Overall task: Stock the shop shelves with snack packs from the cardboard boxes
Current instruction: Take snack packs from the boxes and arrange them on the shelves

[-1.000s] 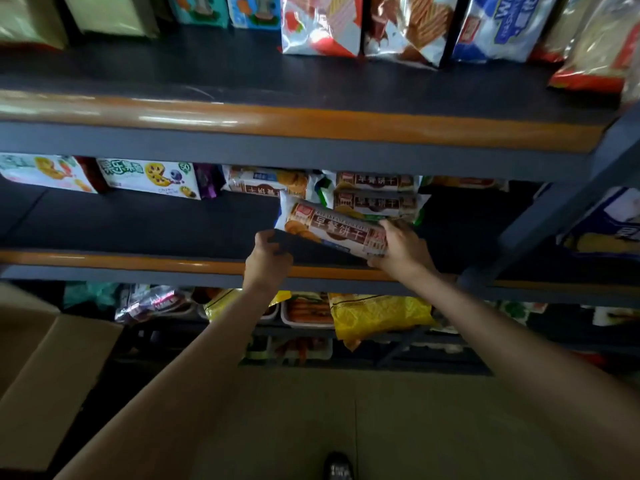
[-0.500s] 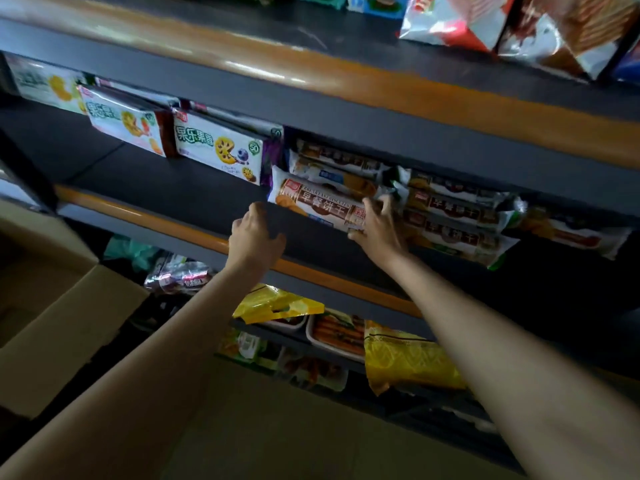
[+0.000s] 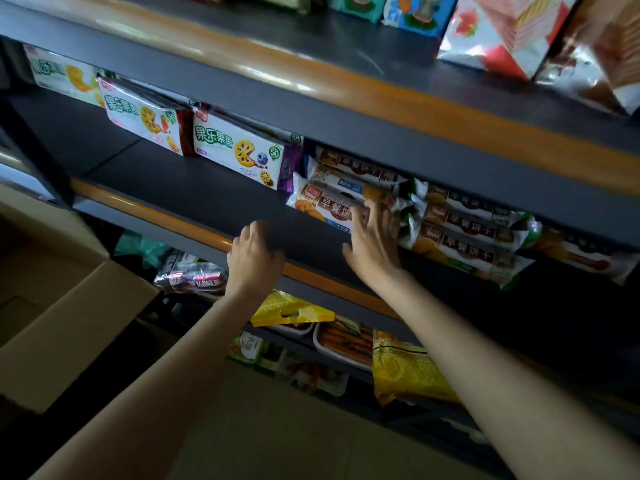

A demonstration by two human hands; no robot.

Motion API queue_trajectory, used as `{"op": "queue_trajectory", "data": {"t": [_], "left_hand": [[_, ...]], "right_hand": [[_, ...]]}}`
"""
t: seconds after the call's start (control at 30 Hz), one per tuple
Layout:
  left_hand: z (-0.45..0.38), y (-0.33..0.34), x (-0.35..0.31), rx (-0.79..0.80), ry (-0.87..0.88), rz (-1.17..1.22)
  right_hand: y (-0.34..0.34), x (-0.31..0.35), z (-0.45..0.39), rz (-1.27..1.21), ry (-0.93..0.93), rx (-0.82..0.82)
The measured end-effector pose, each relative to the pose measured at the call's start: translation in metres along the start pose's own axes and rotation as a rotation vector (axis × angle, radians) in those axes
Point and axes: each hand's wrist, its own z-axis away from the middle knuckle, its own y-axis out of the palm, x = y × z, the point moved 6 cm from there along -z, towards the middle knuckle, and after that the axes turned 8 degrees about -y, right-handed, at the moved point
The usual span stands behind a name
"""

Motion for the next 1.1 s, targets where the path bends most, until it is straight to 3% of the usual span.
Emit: {"op": "queue_trajectory", "data": {"t": [0.13, 0.37, 0.5, 0.6, 0.8, 0.97, 1.1], "left_hand": [[0.034, -0.055, 0.051, 0.026, -0.075, 0.042], [0.093, -0.216, 0.22, -0.021, -0.225, -0.22], [0.147, -0.313, 0.33, -0.147, -0.626, -0.104], [0.189, -0.357, 0.4, -0.157, -0.871, -0.081], [0.235, -0.396, 0.485, -0.221, -1.118, 0.013], [0.229, -0.412, 0.539, -0.285, -1.19, 0.091], [0.218, -0.422, 0.579, -0.261, -1.268, 0.087]], "right_hand": [[-0.015, 0.087, 0.018, -0.087, -0.166, -0.042], [-0.026, 0.321, 0.019, -0.256, -0.544, 0.229], [-0.026, 0.466, 0.041, -0.419, -0.73, 0.391], [-0.025, 0.557, 0.059, -0.481, -0.88, 0.483], [0.015, 0.697, 0.089, -0.432, -1.118, 0.624], [0.095, 0.77, 0.1, -0.453, -1.024, 0.943], [0.158, 0.807, 0.091, -0.5, -0.859, 1.023]]}}
